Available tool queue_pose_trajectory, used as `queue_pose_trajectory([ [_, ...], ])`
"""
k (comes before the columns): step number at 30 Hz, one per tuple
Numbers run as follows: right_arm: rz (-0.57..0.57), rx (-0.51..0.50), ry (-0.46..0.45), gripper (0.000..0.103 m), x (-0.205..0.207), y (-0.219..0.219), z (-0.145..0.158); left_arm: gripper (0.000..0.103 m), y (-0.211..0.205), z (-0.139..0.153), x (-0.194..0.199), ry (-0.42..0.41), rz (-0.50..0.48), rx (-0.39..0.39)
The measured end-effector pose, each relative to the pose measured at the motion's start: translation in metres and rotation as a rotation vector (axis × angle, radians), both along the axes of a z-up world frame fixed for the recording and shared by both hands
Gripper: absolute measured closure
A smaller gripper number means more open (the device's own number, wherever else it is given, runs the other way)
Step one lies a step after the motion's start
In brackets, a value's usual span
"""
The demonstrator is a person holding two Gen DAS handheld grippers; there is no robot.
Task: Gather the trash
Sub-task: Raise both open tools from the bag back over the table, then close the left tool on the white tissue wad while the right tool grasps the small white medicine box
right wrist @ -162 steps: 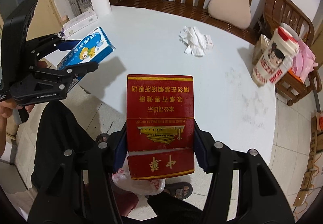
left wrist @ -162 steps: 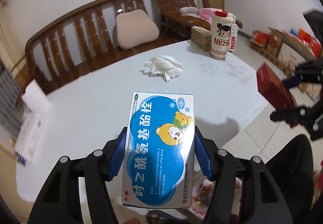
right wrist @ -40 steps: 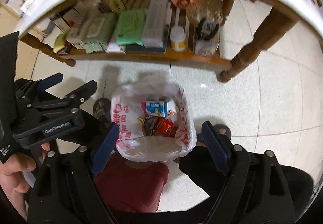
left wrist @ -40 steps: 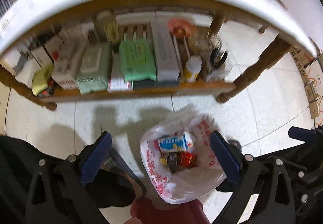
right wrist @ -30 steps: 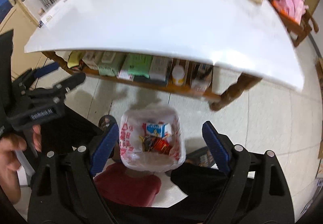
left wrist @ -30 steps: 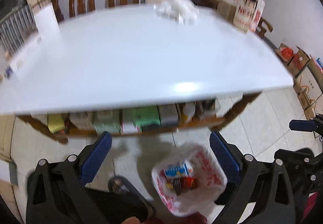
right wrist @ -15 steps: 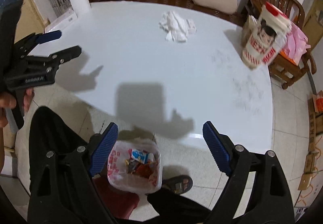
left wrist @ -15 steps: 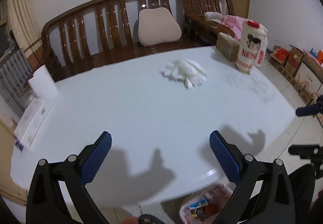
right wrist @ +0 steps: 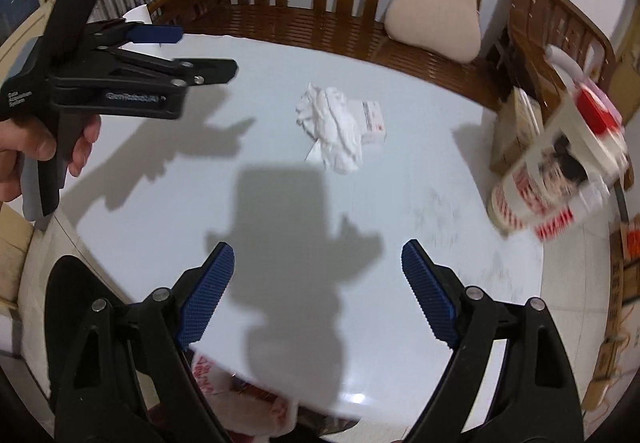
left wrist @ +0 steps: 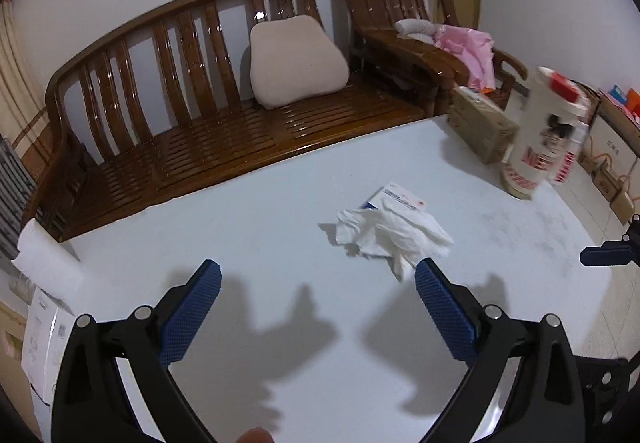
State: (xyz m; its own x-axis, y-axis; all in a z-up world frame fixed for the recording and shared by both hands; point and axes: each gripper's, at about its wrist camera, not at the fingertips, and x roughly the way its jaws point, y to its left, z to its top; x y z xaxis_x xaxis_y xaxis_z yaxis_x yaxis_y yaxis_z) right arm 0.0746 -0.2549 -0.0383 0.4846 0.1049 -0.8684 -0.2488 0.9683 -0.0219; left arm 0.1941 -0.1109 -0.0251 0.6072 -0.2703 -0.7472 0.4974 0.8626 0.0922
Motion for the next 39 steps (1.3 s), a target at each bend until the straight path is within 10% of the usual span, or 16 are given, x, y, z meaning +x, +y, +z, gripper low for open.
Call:
queue_pose_trajectory([
  [18, 0.023, -0.01, 0.034, 0.019, 0.135, -0.057, 0.004, 0.008, -0.045, -0.067, -0.011, 0.128, 0.225, -0.077],
  [39, 0.033, 0.007, 0.058, 0.019, 0.183, -0.076, -0.024, 0.008, -0.065, -0.113, 0.042, 0.185, 0.395, -0.046],
])
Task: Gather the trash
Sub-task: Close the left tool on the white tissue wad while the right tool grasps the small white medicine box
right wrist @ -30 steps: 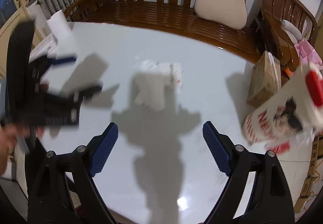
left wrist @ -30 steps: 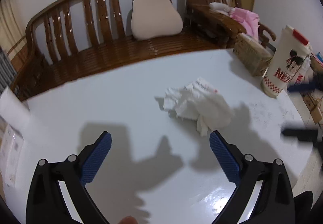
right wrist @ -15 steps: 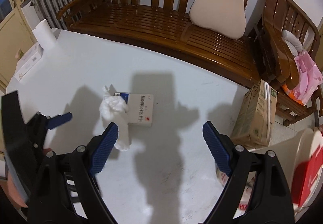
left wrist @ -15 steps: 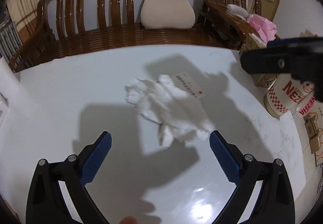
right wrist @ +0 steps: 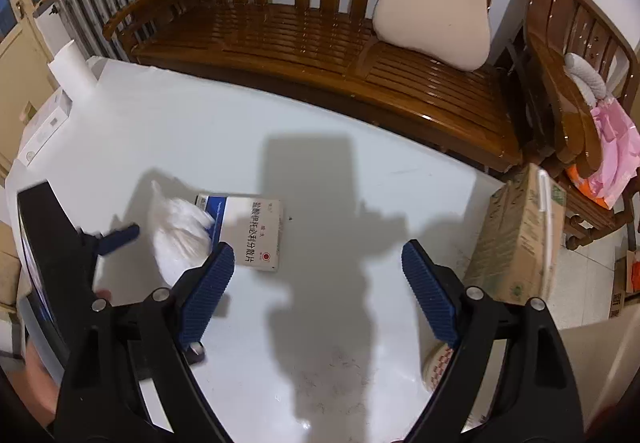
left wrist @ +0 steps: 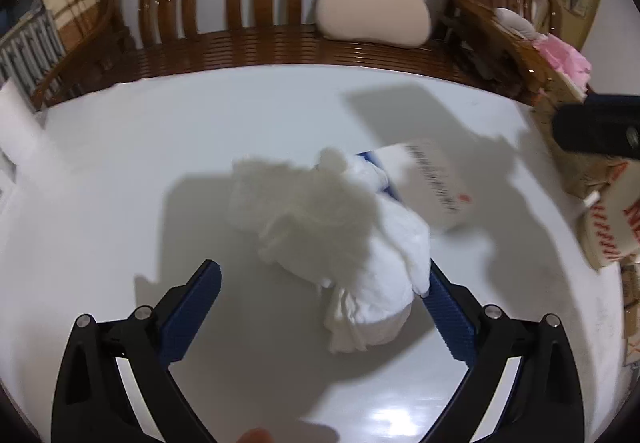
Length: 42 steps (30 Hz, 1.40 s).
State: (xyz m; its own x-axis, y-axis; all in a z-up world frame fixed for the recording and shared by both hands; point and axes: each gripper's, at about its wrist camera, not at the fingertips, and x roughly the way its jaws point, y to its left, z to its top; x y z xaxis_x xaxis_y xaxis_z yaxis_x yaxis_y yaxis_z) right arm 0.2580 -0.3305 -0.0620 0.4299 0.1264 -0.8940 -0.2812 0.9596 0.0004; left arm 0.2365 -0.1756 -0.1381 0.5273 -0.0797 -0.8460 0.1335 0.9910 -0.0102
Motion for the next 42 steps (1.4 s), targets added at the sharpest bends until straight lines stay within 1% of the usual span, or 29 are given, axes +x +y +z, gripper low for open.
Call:
queue_pose_trajectory([
  [2, 0.004, -0.005, 0.008, 0.019, 0.003, 0.004, -0.005, 0.008, 0.009, -0.001, 0.001, 0.004, 0.007, 0.0],
  [7, 0.032, -0.026, 0.029, 0.019, 0.009, 0.021, -0.016, 0.008, 0.035, 0.0, 0.005, -0.004, 0.019, 0.038],
  [12, 0.111, -0.064, 0.03, 0.019, 0.02, 0.046, -0.025, 0.008, 0.056, 0.0, 0.006, 0.004, 0.022, 0.036],
  [16, 0.189, -0.097, 0.044, 0.019, 0.027, 0.063, -0.037, 0.008, 0.063, 0.002, 0.006, 0.003, -0.001, 0.042],
  [18, 0.233, -0.126, 0.055, 0.016, 0.03, 0.07, -0.044, 0.008, 0.066, 0.001, 0.006, 0.009, -0.011, 0.038],
  [20, 0.251, -0.143, 0.065, 0.014, 0.034, 0.075, -0.05, 0.008, 0.069, 0.001, 0.007, 0.012, -0.017, 0.037],
  [21, 0.238, -0.139, 0.078, 0.013, 0.035, 0.075, -0.053, 0.008, 0.07, 0.0, 0.006, 0.013, -0.02, 0.033],
  [23, 0.184, -0.067, 0.142, 0.013, 0.04, 0.074, -0.058, 0.008, 0.07, 0.0, 0.005, 0.01, -0.028, 0.038],
  [24, 0.156, -0.042, 0.153, 0.013, 0.043, 0.074, -0.059, 0.008, 0.071, -0.001, 0.005, 0.007, -0.034, 0.039],
  [26, 0.092, -0.068, 0.154, 0.012, 0.047, 0.074, -0.061, 0.008, 0.072, -0.002, 0.006, 0.008, -0.032, 0.037],
  [27, 0.065, -0.069, 0.169, 0.011, 0.049, 0.075, -0.063, 0.008, 0.073, -0.002, 0.006, 0.011, -0.031, 0.028],
  [29, 0.038, -0.088, 0.185, 0.011, 0.051, 0.08, -0.067, 0.008, 0.072, -0.002, 0.007, 0.011, -0.034, 0.031],
  [36, -0.085, -0.075, 0.216, 0.009, 0.053, 0.086, -0.074, 0.008, 0.071, -0.002, 0.01, 0.012, -0.048, 0.031],
  [38, -0.101, -0.063, 0.224, 0.009, 0.055, 0.088, -0.076, 0.008, 0.071, -0.002, 0.011, 0.015, -0.053, 0.029],
  [42, -0.136, -0.095, 0.23, 0.009, 0.055, 0.093, -0.083, 0.008, 0.075, -0.003, 0.013, 0.014, -0.054, 0.018],
])
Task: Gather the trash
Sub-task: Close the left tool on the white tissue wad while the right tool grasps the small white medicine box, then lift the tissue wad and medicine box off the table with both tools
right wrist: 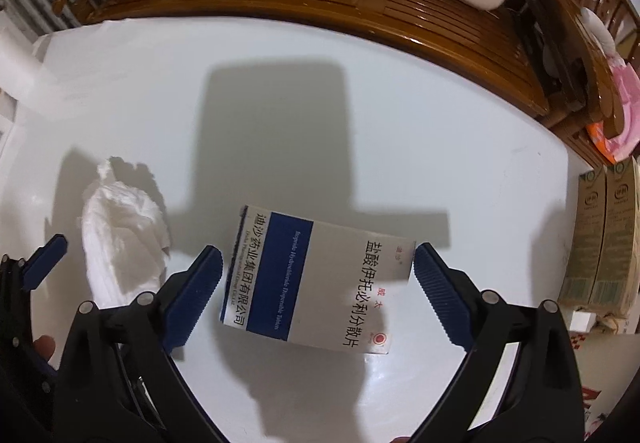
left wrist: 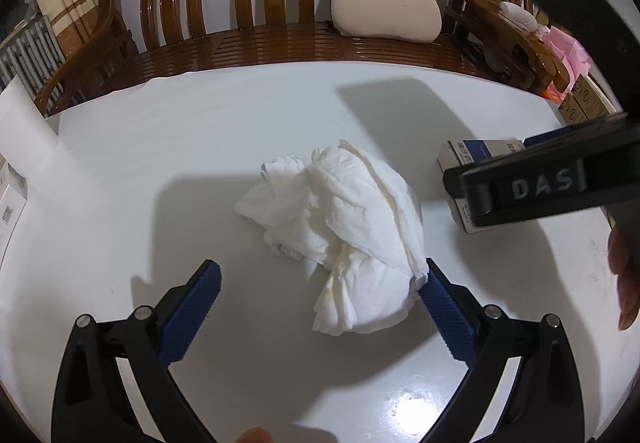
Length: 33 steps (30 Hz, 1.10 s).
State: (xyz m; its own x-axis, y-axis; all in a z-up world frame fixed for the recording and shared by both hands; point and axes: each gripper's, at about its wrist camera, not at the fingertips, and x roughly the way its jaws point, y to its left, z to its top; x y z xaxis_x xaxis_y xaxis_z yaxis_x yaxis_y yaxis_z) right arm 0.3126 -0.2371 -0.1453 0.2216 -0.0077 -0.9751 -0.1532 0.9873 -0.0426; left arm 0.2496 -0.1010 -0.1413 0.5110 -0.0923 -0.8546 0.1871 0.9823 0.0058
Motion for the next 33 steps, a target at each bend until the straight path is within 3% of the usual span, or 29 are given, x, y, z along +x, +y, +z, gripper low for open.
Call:
queue_pose_trajectory([
  [7, -0.022, 0.014, -0.004, 0.01, -0.003, 0.001, -0.008, 0.011, 0.001, -0.002, 0.001, -0.003, -0.002, 0.004],
  [9, -0.033, 0.042, -0.007, 0.016, -0.004, -0.002, -0.007, 0.019, 0.0, -0.002, 0.001, -0.005, -0.004, 0.007],
  [13, -0.034, 0.045, -0.01, 0.017, -0.004, -0.003, -0.007, 0.032, -0.001, -0.002, 0.0, -0.004, -0.001, 0.002],
  [19, -0.039, 0.057, -0.017, 0.018, -0.005, -0.004, -0.006, 0.068, -0.004, 0.001, 0.0, -0.006, -0.011, -0.018],
  [26, -0.04, 0.06, -0.018, 0.019, -0.003, -0.005, -0.005, 0.087, 0.003, 0.002, -0.001, -0.005, -0.007, -0.064],
  [33, -0.053, 0.073, -0.022, 0.019, -0.002, -0.008, -0.005, 0.091, 0.004, 0.004, -0.004, 0.005, -0.014, -0.071],
])
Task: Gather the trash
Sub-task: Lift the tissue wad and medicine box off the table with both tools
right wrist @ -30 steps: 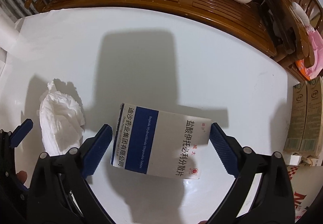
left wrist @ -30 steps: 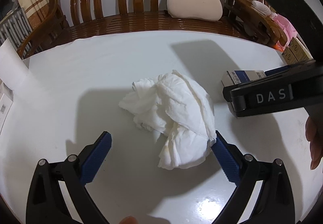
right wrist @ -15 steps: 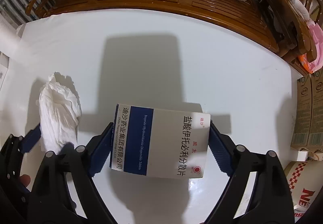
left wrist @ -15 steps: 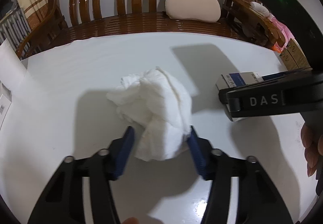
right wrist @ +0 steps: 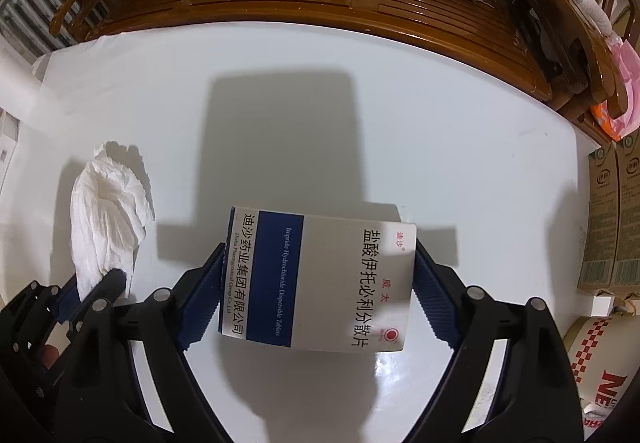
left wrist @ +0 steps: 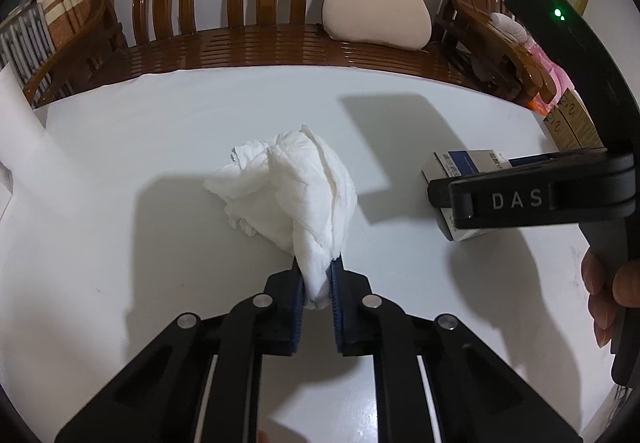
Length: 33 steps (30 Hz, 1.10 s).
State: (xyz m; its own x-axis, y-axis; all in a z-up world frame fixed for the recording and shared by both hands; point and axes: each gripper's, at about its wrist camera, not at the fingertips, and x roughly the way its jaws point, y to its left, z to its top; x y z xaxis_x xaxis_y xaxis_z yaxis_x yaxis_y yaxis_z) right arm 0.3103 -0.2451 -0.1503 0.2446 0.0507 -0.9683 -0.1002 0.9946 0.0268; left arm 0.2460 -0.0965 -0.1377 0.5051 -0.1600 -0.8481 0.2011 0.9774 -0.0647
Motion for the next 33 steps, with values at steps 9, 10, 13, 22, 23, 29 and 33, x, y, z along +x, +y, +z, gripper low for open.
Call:
queue_pose_trajectory([
  [9, -0.008, 0.008, -0.028, 0.019, -0.004, -0.002, 0.016, 0.091, -0.001, 0.009, -0.006, -0.017, -0.001, 0.007],
  [10, -0.009, 0.011, -0.031, 0.019, -0.005, -0.002, 0.018, 0.091, -0.002, 0.012, -0.007, -0.025, -0.002, 0.012],
  [13, -0.008, 0.013, -0.043, 0.02, -0.008, -0.003, 0.028, 0.091, -0.005, 0.022, -0.011, -0.046, -0.005, 0.018],
  [22, -0.007, 0.029, -0.089, 0.02, -0.023, -0.006, 0.062, 0.091, -0.007, 0.048, -0.024, -0.085, -0.005, 0.041],
  [23, -0.005, 0.028, -0.097, 0.02, -0.027, -0.006, 0.068, 0.091, -0.007, 0.051, -0.026, -0.087, -0.005, 0.041],
  [29, 0.006, 0.036, -0.142, 0.02, -0.049, -0.01, 0.102, 0.091, -0.009, 0.074, -0.041, -0.117, -0.014, 0.05],
  [33, 0.019, 0.042, -0.177, 0.02, -0.068, -0.014, 0.125, 0.091, -0.01, 0.091, -0.058, -0.139, -0.02, 0.056],
])
